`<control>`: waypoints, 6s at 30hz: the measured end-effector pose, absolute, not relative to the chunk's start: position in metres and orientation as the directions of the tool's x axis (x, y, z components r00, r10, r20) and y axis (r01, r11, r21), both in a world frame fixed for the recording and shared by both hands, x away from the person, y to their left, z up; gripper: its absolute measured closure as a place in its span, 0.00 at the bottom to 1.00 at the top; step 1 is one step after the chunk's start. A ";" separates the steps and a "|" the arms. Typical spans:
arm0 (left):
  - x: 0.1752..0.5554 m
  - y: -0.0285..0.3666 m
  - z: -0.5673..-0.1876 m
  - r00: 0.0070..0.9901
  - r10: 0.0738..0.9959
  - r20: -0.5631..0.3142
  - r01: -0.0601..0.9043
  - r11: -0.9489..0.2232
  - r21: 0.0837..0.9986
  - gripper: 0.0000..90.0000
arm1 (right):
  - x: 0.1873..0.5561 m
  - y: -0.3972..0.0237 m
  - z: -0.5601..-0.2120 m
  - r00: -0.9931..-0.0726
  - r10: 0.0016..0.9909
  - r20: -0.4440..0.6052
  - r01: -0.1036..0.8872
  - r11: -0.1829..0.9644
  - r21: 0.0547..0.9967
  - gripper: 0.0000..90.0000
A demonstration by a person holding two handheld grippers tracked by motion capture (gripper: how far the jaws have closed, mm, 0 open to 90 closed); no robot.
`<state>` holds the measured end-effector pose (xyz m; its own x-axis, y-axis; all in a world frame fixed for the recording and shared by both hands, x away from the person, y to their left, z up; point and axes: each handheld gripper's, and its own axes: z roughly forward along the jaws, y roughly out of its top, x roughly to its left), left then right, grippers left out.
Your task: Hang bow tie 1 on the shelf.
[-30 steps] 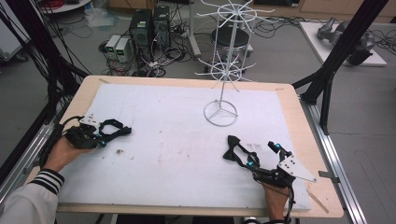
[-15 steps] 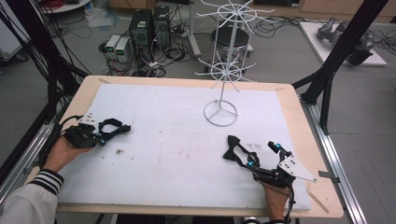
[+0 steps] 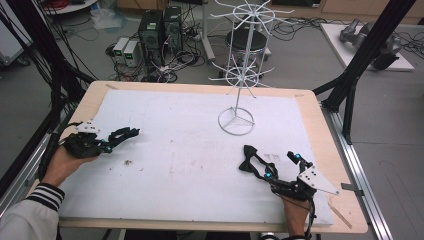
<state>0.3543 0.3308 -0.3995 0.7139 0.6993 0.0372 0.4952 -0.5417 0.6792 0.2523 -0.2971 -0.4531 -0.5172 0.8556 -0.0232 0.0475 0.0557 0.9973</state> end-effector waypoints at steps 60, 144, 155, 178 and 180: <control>0.337 0.240 -0.342 0.923 0.371 -0.099 0.240 -0.356 0.903 0.93 | 0.307 -0.244 -0.366 -0.871 0.488 0.059 0.141 0.133 0.981 0.09; 0.336 0.162 -0.338 0.979 0.166 -0.115 0.166 -0.339 0.926 0.93 | 0.337 -0.148 -0.308 -0.991 0.069 -0.112 -0.085 0.316 0.945 0.83; 0.336 0.163 -0.338 0.978 0.177 -0.112 0.166 -0.332 0.929 0.93 | 0.336 -0.147 -0.310 -0.991 0.039 -0.129 -0.112 0.301 0.947 0.93; 0.334 0.178 -0.336 0.934 0.357 -0.013 0.102 -0.230 0.968 0.09 | 0.337 -0.156 -0.309 -0.989 0.099 -0.109 -0.076 0.286 0.955 0.93; 0.333 0.181 -0.337 0.932 0.362 -0.010 0.097 -0.222 0.970 0.09 | 0.336 -0.157 -0.309 -0.989 0.106 -0.107 -0.073 0.282 0.957 0.93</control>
<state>0.3326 0.1806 -0.3372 0.9321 0.3621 -0.0102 0.0968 -0.2217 0.9703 0.3363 -0.1573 -0.3088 -0.9885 0.1064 -0.1071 -0.0732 0.2824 0.9565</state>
